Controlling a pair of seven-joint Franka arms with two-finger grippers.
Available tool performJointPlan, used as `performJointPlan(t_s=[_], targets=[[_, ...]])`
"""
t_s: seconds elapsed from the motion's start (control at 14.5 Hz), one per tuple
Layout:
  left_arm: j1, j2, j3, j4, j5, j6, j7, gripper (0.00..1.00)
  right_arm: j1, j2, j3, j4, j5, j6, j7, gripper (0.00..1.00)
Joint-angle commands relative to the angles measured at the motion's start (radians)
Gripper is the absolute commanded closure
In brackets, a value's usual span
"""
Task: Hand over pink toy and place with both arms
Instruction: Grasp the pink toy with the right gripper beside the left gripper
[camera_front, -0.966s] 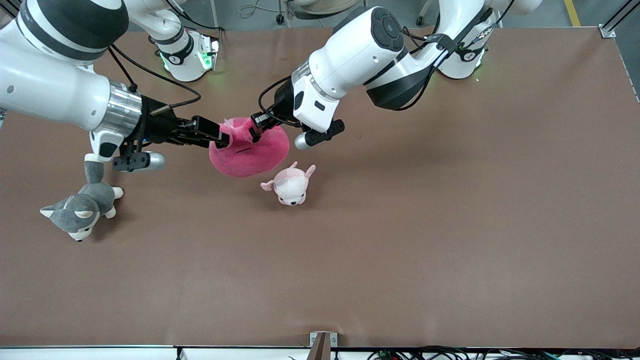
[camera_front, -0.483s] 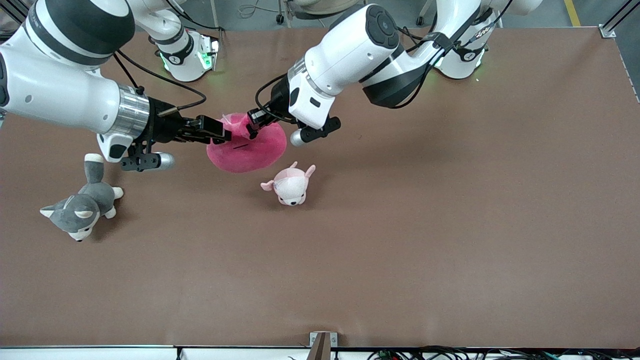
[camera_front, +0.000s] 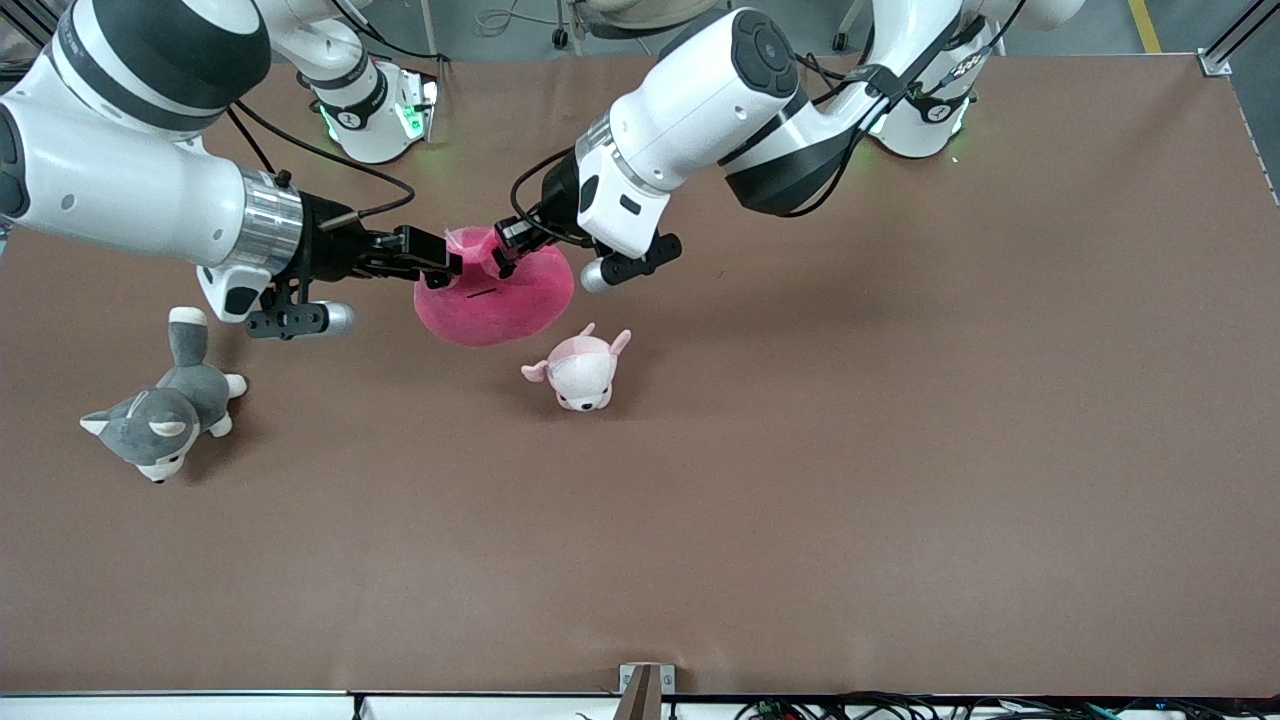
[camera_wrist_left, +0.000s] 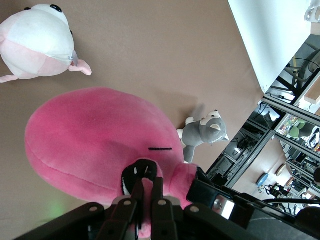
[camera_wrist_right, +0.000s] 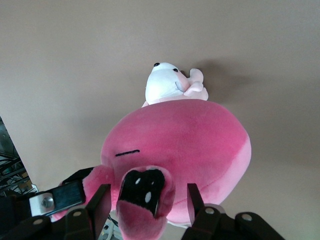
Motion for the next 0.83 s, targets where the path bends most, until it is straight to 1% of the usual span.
performJointPlan(t_s=[0.0,0.07,0.21,0.28,0.34,0.41,0.55,0.69,0.76], targets=[[-0.013,0.011,0.007,0.028,-0.007,0.007,-0.014,0.96,0.012,-0.011,-0.007,-0.003,-0.016,-0.007,0.015,0.41],[-0.013,0.011,0.007,0.028,-0.007,0.007,-0.014,0.96,0.012,-0.011,-0.007,-0.003,-0.016,-0.007,0.015,0.53],[-0.013,0.011,0.007,0.028,-0.007,0.007,-0.013,0.96,0.012,-0.011,-0.007,-0.003,-0.015,-0.010,0.014,0.80],[-0.013,0.011,0.005,0.028,-0.007,0.007,-0.013,0.95,0.012,-0.011,-0.006,-0.003,-0.015,-0.018,0.014,0.91],[-0.013,0.009,0.005,0.028,-0.007,0.007,-0.013,0.94,0.012,-0.011,-0.007,-0.002,-0.015,-0.019,0.014,0.96],[-0.013,0.009,0.005,0.028,-0.007,0.007,-0.013,0.94,0.010,-0.011,-0.007,-0.002,-0.015,-0.021,0.014,0.97],[-0.011,0.011,0.007,0.028,-0.009,0.007,-0.014,0.87,0.010,-0.011,-0.007,0.000,-0.015,-0.035,0.014,0.98],[-0.013,0.012,0.005,0.028,-0.015,0.007,-0.030,0.76,0.010,-0.011,-0.007,0.000,-0.015,-0.042,0.014,0.99],[-0.013,0.012,0.007,0.028,-0.012,0.007,-0.043,0.63,0.010,-0.011,-0.006,0.001,-0.015,-0.048,0.014,0.99]])
